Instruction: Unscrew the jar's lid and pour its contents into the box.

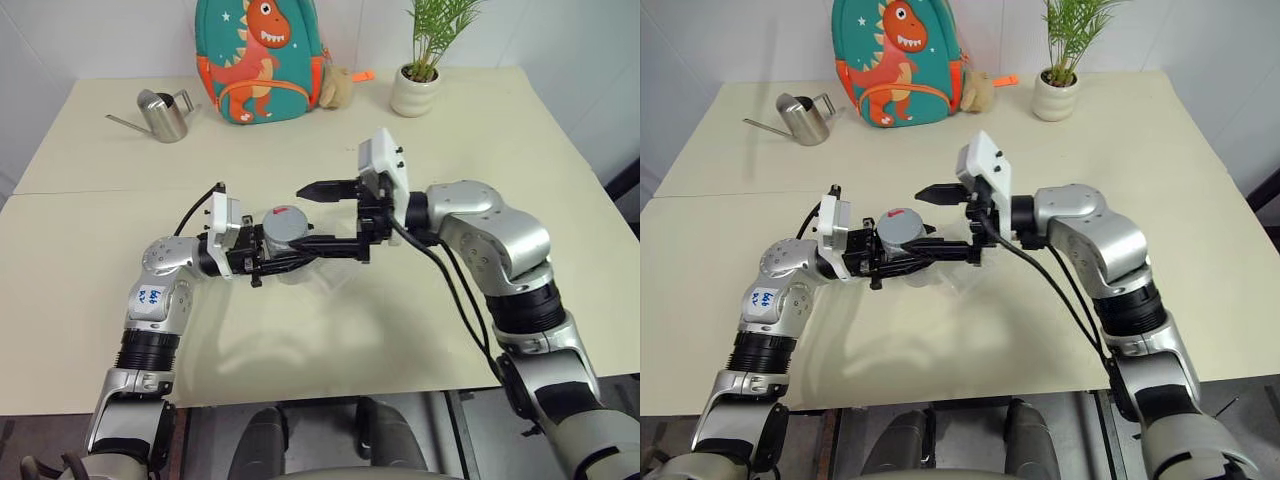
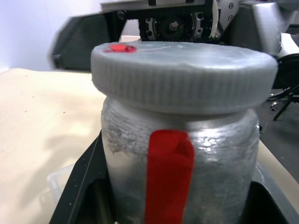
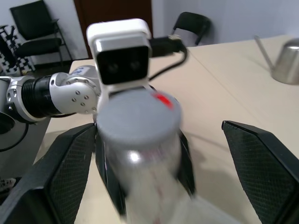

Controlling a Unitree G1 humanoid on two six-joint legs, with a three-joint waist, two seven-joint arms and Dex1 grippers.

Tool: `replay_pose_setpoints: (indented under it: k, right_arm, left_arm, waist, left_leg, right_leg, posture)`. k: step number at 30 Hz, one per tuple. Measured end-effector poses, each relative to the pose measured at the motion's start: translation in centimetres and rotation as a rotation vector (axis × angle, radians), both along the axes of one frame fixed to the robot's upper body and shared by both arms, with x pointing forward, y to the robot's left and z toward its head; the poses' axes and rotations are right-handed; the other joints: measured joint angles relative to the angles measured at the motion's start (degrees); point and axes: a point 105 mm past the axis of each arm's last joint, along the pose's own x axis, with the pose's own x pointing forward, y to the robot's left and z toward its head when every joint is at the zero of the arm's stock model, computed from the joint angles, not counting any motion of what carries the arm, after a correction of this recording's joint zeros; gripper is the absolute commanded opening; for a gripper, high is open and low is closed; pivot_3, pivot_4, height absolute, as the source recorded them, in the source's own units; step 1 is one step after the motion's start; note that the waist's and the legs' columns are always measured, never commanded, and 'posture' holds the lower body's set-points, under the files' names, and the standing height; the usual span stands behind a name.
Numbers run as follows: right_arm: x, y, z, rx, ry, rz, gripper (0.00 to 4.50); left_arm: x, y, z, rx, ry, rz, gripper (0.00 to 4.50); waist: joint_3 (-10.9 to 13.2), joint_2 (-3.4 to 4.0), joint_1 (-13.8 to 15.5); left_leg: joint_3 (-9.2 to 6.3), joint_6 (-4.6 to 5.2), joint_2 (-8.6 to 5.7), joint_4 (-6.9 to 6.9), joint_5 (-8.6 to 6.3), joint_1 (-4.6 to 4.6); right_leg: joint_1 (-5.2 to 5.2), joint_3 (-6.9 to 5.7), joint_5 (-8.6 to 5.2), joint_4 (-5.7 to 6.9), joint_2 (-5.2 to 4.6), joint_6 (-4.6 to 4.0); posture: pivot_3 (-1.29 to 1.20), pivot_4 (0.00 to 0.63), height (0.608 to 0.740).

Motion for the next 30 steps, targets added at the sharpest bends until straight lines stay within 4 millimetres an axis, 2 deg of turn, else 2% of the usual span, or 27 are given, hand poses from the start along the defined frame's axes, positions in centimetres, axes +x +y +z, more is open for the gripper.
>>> replay_pose_setpoints:
  k: [3, 8, 15, 20, 25, 30]
  right_arm:
    - [0.3, -0.8, 0.4, 0.010, -0.011, -0.030, 4.48]
    - [0.1, -0.9, 0.2, 0.012, 0.008, -0.014, 4.48]
    - [-1.7, -0.4, 0.9, 0.038, 0.022, 0.102, 4.48]
    - [-1.5, 0.4, 1.1, 0.036, 0.011, 0.099, 4.48]
    - [-1.2, 1.6, -0.1, 0.006, 0.036, 0.091, 4.48]
    - [-0.9, 2.1, 0.2, 0.009, 0.026, 0.082, 4.48]
  left_arm:
    - [-0.1, -0.1, 0.0, 0.002, -0.007, -0.007, 2.01]
    - [-0.2, -0.2, 0.0, 0.004, -0.009, -0.016, 2.01]
    - [-0.2, -0.1, 0.0, 0.003, -0.017, -0.015, 2.01]
    - [-0.2, -0.1, -0.1, 0.003, -0.015, -0.014, 2.01]
    - [-0.3, -0.1, -0.4, 0.002, -0.005, -0.014, 2.01]
    - [-0.3, -0.3, -0.4, -0.005, -0.004, -0.018, 2.01]
  waist:
    - [0.0, 0.00, 0.0]
    - [0.0, 0.00, 0.0]
    - [0.0, 0.00, 0.0]
    - [0.0, 0.00, -0.1]
    - [0.0, 0.00, 0.0]
    - [0.0, 0.00, 0.0]
  left_leg:
    - [0.00, 0.00, 0.00, 0.00, 0.00, 0.00]
    - [0.00, 0.00, 0.00, 0.00, 0.00, 0.00]
    - [0.00, 0.00, 0.00, 0.02, 0.00, 0.00]
    - [0.00, 0.00, 0.00, 0.02, 0.00, 0.02]
    - [0.00, 0.00, 0.00, 0.02, 0.00, 0.00]
    - [0.00, 0.00, 0.00, 0.02, 0.00, 0.00]
  right_leg:
    - [0.00, 0.00, 0.00, 0.00, 0.00, 0.00]
    - [0.00, 0.00, 0.00, -0.01, 0.00, 0.00]
    - [0.01, 0.00, 0.00, 0.00, 0.00, 0.00]
    - [0.00, 0.01, 0.01, 0.02, 0.00, -0.02]
    - [0.00, 0.01, 0.01, 0.00, 0.00, -0.01]
    - [0.00, 0.01, 0.01, 0.01, 0.00, -0.01]
  posture:
    - [0.00, 0.150, 0.740]
    - [0.00, 0.150, 0.740]
    - [0.00, 0.150, 0.740]
    - [0.00, 0.150, 0.740]
    - [0.00, 0.150, 0.740]
    - [0.00, 0.150, 0.740]
